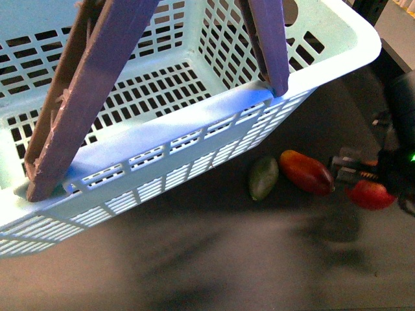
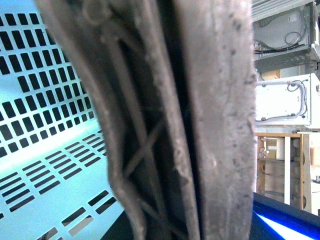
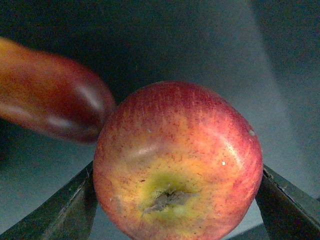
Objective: Pick apple with right arm and hold basket with left
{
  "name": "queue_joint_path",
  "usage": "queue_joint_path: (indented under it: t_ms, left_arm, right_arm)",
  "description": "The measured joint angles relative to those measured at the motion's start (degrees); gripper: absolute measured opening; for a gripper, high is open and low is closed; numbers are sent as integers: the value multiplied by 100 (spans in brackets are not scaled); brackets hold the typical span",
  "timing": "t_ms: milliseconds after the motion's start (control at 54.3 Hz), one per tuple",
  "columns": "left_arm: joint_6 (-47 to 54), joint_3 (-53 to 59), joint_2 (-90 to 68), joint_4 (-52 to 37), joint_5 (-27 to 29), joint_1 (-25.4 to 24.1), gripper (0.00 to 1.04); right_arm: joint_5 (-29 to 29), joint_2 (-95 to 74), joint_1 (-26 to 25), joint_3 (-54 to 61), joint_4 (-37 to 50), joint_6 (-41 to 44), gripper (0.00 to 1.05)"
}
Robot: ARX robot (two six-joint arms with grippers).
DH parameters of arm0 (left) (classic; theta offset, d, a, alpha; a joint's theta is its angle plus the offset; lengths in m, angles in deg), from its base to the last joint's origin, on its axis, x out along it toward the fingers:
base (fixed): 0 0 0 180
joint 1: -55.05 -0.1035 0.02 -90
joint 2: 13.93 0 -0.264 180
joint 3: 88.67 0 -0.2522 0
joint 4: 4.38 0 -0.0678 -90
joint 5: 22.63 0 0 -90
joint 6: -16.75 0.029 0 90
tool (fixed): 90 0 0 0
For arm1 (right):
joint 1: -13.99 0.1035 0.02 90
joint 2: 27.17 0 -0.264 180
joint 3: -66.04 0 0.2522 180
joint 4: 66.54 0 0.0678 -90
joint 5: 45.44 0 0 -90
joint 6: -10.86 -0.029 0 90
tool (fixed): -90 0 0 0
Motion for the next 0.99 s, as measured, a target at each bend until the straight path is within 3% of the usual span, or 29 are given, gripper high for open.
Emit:
queue_joint_path:
  t_ms: [239,479,681,994]
  left_arm:
    - [0,0,-2,0,-17,0,16]
    - [4,0,-2,0,2,-7,16]
    - [2,0,-2,0,-15,-7,16]
    - [4,0,-2,0,7,-7,16]
  right_arm:
    - [411,1705,-332,658,841,516,79]
    - [739,3029,-387,479,1038,723,79]
    - [1585,4247,186,286,745,754,79]
    - [2142,4658,1224,398,459,654,79]
